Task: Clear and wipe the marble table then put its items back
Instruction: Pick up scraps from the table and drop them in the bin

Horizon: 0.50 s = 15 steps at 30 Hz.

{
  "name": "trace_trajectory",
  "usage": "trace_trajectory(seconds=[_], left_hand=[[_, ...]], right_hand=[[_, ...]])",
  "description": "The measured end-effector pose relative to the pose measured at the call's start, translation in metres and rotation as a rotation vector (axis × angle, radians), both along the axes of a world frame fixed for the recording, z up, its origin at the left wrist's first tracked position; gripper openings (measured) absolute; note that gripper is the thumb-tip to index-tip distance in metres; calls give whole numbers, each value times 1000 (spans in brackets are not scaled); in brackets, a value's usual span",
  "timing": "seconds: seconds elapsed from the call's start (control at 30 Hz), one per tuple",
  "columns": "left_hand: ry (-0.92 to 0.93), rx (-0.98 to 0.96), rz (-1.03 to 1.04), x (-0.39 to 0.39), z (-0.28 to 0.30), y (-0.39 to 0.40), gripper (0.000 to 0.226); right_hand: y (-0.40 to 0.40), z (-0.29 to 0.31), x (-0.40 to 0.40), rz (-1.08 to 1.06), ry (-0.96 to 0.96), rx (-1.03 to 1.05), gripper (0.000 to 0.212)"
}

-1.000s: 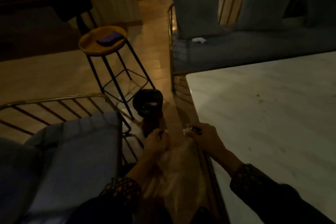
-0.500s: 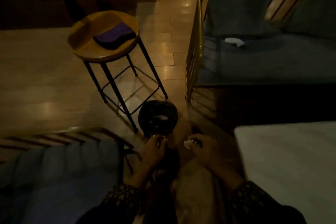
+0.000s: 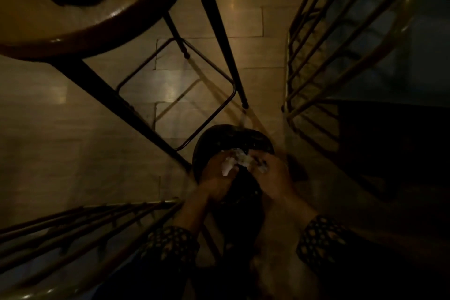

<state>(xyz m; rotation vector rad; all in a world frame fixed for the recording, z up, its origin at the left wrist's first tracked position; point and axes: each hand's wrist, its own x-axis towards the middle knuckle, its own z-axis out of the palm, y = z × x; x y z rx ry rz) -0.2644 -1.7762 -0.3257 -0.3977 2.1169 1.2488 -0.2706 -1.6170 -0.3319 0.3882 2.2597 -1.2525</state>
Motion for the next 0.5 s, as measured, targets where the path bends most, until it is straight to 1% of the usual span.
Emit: trace_trajectory(seconds=[0.07, 0.1, 0.2, 0.27, 0.33, 0.37, 0.43, 0.5], left_hand=[[-29, -16, -41, -4, -13, -11, 59], [-28, -45, -45, -4, -15, -16, 63], [-69, -163, -34, -1, -5, -27, 70], [-60, -198, -30, 6, 15, -29, 73], [-17, -154, -41, 16, 43, -22, 81], [-1, -125, -61, 22, 62, -16, 81], [45, -85, -119, 35, 100, 5, 72], [132, -56, -196, 52, 143, 33, 66]], right_hand=[[-1, -18, -6, 73, -54, -32, 42], [1, -21, -5, 74, -73, -43, 46], [8, -6, 8, 52, -122, -40, 45], [14, 17, 21, 48, -121, -4, 47], [22, 51, 35, 56, -90, 13, 50], [27, 71, 43, 50, -75, 28, 51], [39, 113, 61, 6, -26, 39, 54], [56, 159, 84, -3, 35, 81, 57]])
